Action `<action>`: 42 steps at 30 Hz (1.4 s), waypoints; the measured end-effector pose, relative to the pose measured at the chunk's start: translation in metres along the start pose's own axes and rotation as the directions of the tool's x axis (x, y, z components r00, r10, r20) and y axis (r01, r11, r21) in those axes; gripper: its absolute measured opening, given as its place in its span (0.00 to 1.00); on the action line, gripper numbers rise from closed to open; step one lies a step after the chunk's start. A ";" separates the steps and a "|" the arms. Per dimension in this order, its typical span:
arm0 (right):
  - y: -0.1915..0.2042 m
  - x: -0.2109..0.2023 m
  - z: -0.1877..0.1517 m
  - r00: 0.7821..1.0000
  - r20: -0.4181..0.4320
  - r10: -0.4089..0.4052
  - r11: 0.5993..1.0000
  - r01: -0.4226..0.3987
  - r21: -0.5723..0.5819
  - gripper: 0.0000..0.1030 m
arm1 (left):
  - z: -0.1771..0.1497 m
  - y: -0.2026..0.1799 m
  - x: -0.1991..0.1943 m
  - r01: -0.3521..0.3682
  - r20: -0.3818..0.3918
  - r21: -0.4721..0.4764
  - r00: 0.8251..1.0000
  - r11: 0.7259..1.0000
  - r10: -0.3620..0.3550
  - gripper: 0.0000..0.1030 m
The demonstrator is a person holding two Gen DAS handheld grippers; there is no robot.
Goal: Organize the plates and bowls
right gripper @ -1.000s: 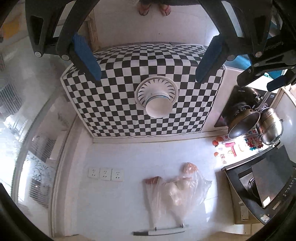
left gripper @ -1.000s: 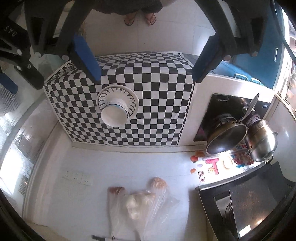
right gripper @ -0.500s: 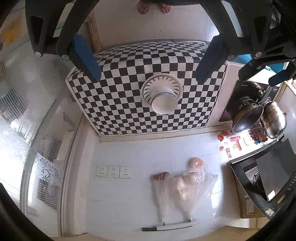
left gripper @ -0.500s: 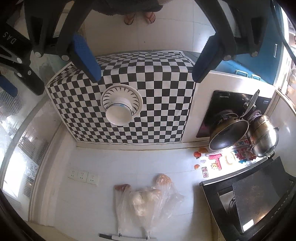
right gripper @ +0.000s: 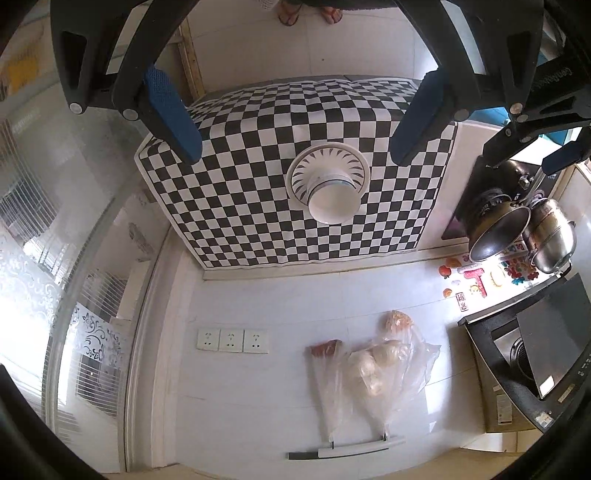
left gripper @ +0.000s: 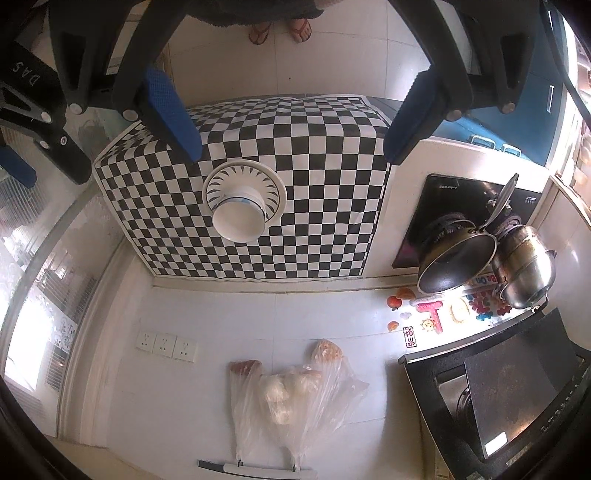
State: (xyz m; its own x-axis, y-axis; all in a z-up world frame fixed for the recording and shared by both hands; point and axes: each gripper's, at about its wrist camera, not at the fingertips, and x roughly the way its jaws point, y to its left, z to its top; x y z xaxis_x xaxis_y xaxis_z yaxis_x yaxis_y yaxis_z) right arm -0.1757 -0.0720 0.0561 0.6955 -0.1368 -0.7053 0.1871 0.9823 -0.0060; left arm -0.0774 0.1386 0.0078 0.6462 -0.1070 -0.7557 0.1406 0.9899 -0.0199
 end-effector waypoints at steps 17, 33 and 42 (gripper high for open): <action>0.000 -0.002 -0.004 1.000 0.003 -0.028 0.999 0.028 0.019 1.00 | 0.003 -0.006 -0.005 -0.002 0.021 0.001 1.000 1.000 0.002 0.98; 0.005 -0.004 -0.001 1.000 0.015 -0.013 1.000 0.013 -0.001 1.00 | 0.006 0.000 -0.008 -0.011 0.032 0.006 0.999 1.000 0.010 0.98; 0.007 -0.004 -0.001 1.000 0.015 -0.006 1.000 0.006 -0.002 1.00 | -0.003 0.003 -0.012 -0.027 0.035 -0.014 0.999 1.000 0.028 0.98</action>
State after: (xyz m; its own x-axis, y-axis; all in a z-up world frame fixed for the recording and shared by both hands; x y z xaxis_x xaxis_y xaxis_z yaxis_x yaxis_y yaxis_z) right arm -0.1776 -0.0644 0.0580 0.7045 -0.1443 -0.6948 0.1899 0.9817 -0.0114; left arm -0.0871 0.1432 0.0153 0.6754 -0.0828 -0.7328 0.1124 0.9936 -0.0087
